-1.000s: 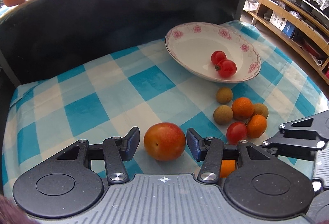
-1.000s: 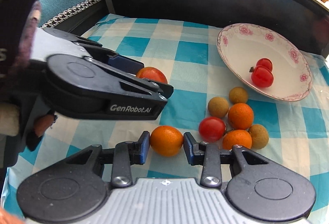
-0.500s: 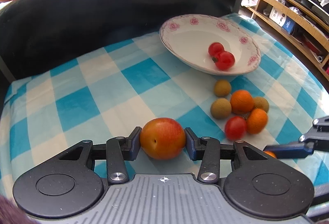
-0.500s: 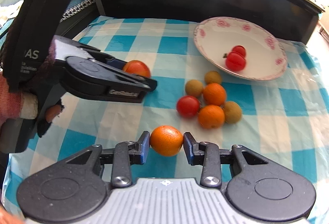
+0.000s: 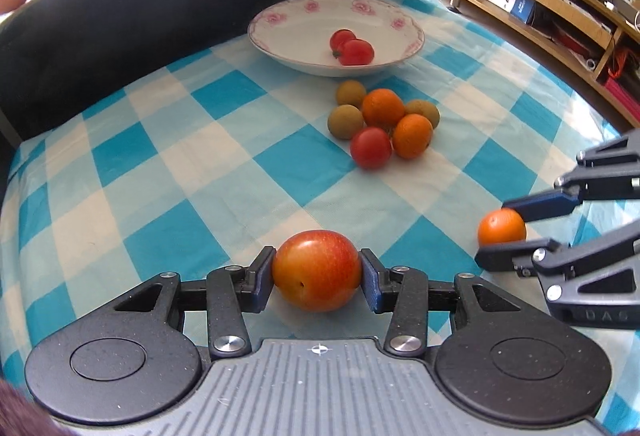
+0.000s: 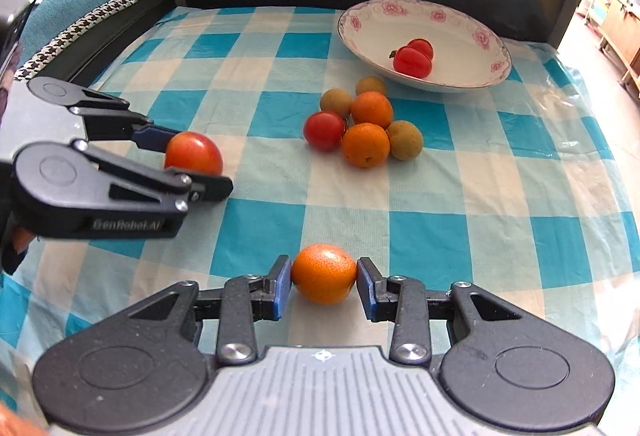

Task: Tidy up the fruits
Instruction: 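Carry the large tomato and the orange over the white bowl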

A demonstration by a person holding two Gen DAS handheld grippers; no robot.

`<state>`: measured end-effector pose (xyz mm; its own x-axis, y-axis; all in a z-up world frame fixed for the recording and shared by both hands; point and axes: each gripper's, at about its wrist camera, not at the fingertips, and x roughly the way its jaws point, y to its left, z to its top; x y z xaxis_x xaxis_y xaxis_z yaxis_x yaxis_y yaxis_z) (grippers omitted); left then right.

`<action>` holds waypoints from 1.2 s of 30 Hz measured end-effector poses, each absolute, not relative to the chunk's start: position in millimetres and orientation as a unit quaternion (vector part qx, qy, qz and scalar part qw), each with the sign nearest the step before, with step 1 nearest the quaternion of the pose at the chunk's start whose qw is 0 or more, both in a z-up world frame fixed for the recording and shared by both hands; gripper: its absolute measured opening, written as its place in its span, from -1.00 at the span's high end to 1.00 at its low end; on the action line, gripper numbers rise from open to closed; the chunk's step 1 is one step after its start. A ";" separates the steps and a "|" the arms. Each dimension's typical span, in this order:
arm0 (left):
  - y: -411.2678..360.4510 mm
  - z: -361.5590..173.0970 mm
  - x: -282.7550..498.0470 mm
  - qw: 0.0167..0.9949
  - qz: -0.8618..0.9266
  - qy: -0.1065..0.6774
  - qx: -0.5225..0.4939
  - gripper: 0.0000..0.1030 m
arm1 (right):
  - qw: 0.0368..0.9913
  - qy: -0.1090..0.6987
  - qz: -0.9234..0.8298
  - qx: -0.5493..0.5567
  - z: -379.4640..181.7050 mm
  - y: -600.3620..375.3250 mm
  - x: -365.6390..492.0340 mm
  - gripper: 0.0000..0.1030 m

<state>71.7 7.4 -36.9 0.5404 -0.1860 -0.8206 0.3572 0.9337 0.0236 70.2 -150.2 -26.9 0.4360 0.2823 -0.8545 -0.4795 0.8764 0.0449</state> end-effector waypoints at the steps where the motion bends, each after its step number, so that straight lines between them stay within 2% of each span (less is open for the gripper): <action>1: 6.9 -37.7 71.1 0.873 -0.155 0.452 0.094 -0.02 | 0.843 0.477 0.225 -0.108 -26.9 -149.6 70.0 0.25; 8: 5.6 -40.6 63.2 0.880 -0.159 0.436 0.102 -0.10 | 0.849 0.464 0.226 -0.115 -30.8 -151.2 68.1 0.25; 10: 6.4 -41.4 61.9 0.881 -0.162 0.433 0.102 -0.17 | 0.845 0.472 0.225 -0.115 -34.1 -151.8 68.1 0.25; 12: 6.0 -42.7 59.6 0.881 -0.164 0.431 0.106 -0.38 | 0.846 0.468 0.229 -0.114 -34.7 -153.0 66.7 0.25; 13: 6.1 -43.6 58.5 0.882 -0.164 0.429 0.107 -0.39 | 0.847 0.467 0.229 -0.112 -34.5 -153.7 66.7 0.25; 33: 3.3 -44.4 58.3 0.883 -0.172 0.423 0.105 -0.37 | 0.853 0.455 0.239 -0.095 -30.8 -148.4 81.6 0.21; 36: 4.1 -44.2 57.5 0.883 -0.175 0.423 0.104 -0.29 | 0.849 0.460 0.234 -0.110 -32.7 -145.1 79.1 0.22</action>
